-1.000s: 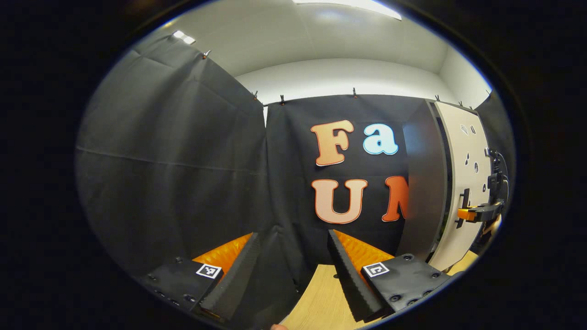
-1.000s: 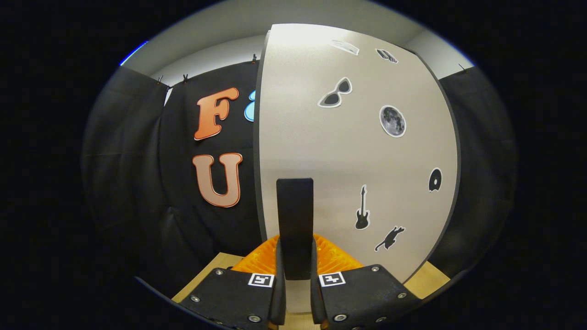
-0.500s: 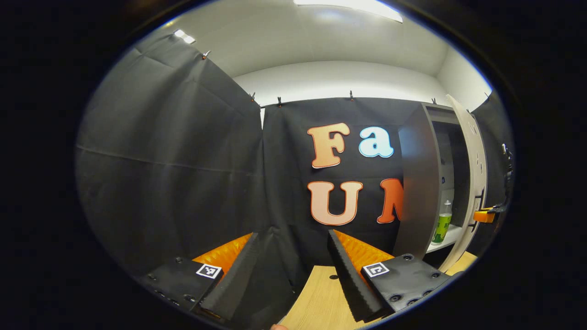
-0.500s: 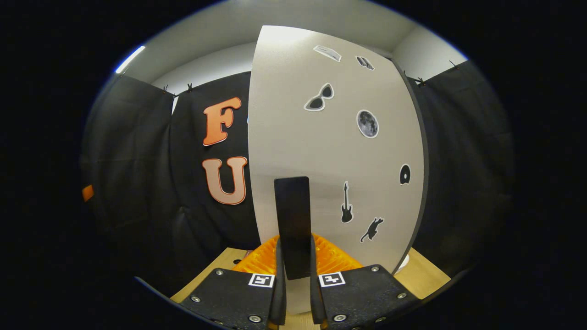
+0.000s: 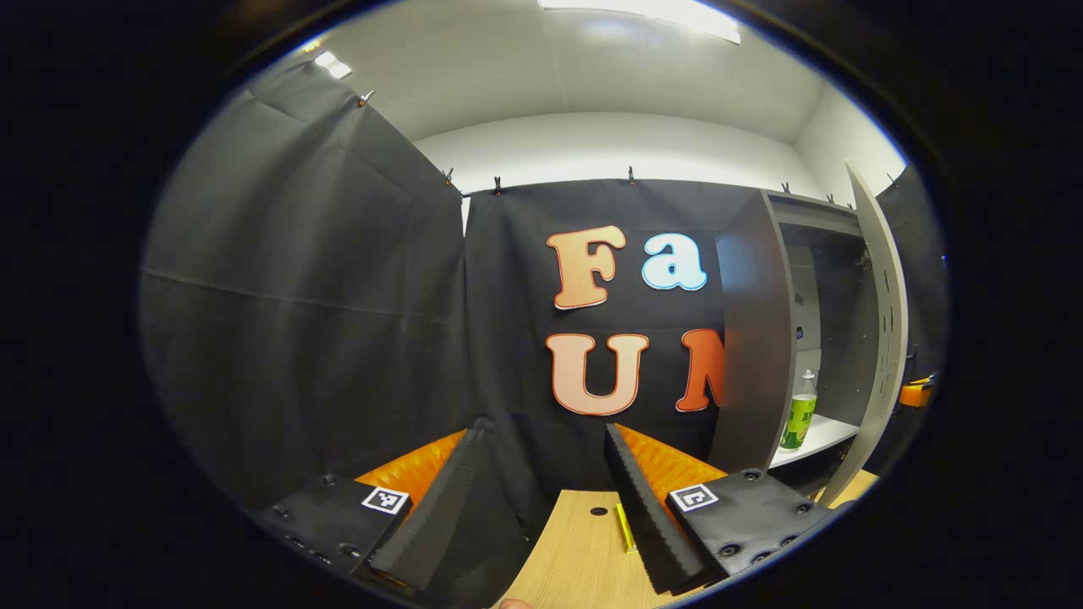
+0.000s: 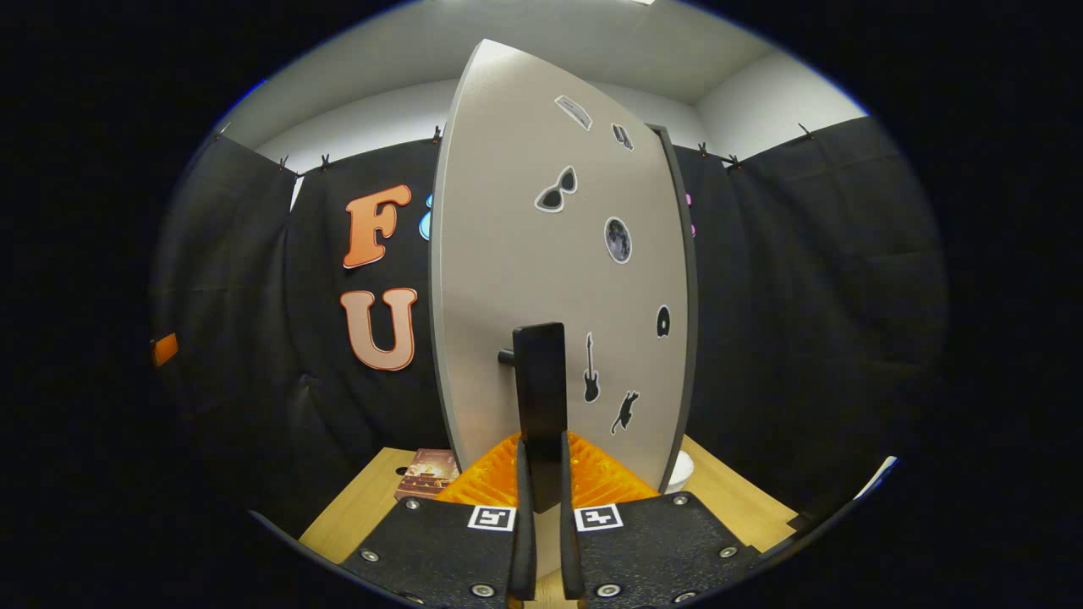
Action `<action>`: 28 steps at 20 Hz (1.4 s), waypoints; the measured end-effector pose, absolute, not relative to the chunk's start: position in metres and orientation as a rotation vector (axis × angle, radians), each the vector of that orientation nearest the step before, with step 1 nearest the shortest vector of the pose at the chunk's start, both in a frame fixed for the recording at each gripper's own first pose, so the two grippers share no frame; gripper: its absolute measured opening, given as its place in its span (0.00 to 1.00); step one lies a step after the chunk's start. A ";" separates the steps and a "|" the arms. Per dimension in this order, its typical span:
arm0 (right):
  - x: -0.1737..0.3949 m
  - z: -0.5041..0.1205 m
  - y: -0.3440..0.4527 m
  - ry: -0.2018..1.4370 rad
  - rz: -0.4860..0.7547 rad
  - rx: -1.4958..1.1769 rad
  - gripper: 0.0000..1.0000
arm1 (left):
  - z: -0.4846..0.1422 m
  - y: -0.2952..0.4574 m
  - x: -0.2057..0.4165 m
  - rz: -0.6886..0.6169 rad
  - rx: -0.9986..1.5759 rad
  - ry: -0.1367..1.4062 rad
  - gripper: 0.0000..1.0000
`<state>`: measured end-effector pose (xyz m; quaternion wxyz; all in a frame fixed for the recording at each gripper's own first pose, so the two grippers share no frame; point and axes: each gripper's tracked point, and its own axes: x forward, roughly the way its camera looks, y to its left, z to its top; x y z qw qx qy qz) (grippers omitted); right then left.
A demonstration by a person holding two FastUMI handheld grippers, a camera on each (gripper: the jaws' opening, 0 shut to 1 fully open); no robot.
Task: Open the cabinet door with the right hand, grasp the bottle in the cabinet with the left hand and place it on the coaster, then close the cabinet door with the right hand.
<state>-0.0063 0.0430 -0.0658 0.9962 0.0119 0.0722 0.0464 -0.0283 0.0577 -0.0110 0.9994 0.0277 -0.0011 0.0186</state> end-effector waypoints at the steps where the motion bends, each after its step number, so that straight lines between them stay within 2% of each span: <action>1: -0.013 -0.066 0.034 0.142 0.078 0.015 0.10 | -0.013 0.053 -0.026 0.027 0.051 -0.001 0.94; 4: -0.026 -0.064 0.011 0.144 0.046 0.011 0.06 | -0.019 0.031 -0.022 -0.012 0.040 0.010 0.94; 14: -0.043 -0.064 -0.051 0.139 -0.046 -0.003 0.02 | -0.029 -0.033 -0.021 -0.098 0.041 0.034 0.94; 15: -0.045 -0.064 -0.058 0.137 -0.048 -0.005 0.02 | -0.030 -0.039 -0.020 -0.102 0.041 0.036 0.94; 16: -0.047 -0.065 -0.065 0.138 -0.050 -0.005 0.02 | -0.030 -0.045 -0.021 -0.104 0.044 0.038 0.99; 22: -0.049 -0.066 -0.109 0.136 -0.048 0.003 0.01 | -0.036 -0.091 -0.027 -0.110 0.051 0.047 0.99; 28: -0.056 -0.061 -0.146 0.139 0.003 0.003 0.01 | -0.039 -0.155 -0.033 -0.121 0.042 0.047 0.96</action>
